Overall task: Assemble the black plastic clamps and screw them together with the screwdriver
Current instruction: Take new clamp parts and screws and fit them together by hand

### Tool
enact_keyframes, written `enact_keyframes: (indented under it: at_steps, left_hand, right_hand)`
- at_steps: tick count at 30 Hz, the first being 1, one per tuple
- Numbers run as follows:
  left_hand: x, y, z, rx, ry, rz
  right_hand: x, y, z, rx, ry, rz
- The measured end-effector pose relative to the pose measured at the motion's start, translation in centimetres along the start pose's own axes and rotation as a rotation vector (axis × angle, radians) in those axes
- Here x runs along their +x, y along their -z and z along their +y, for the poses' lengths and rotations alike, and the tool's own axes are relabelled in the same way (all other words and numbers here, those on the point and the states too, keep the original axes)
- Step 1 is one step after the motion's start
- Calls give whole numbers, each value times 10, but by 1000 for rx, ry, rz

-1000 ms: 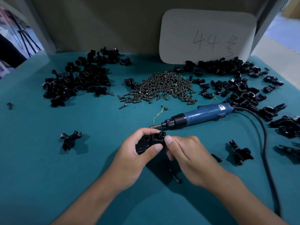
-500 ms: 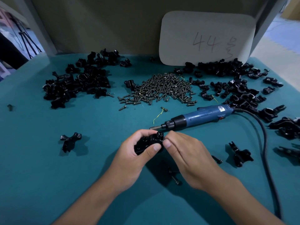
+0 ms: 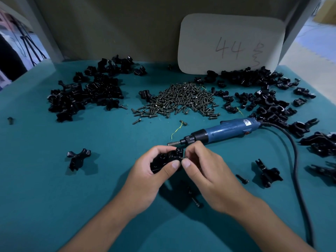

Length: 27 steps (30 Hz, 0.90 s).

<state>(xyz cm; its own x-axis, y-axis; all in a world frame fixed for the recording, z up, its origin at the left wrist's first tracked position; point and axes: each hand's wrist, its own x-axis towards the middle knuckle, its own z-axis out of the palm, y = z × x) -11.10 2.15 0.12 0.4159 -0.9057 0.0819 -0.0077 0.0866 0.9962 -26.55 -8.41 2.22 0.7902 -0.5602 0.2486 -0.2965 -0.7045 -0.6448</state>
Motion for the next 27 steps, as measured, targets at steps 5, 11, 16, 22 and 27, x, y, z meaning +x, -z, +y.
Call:
enact_keyframes:
  at_steps: [5,11,16,22,27]
  left_hand:
    - [0,-2,0,5,3,-13]
    - [0,0,1,-7,-6,-6]
    - [0,-1,1,9,-9,-16]
    - [-1,-2,2,45,-31,-35]
    - [-1,-2,2,27,-4,-29]
  right_hand:
    - [1,-4,-3,-35,20,30]
    - [0,-5,-4,-102,-27,70]
    - [0,-2,-4,-152,73,53]
    - [-1,-8,-8,42,-55,81]
    - [-1,3,-6,-97,-1,-19]
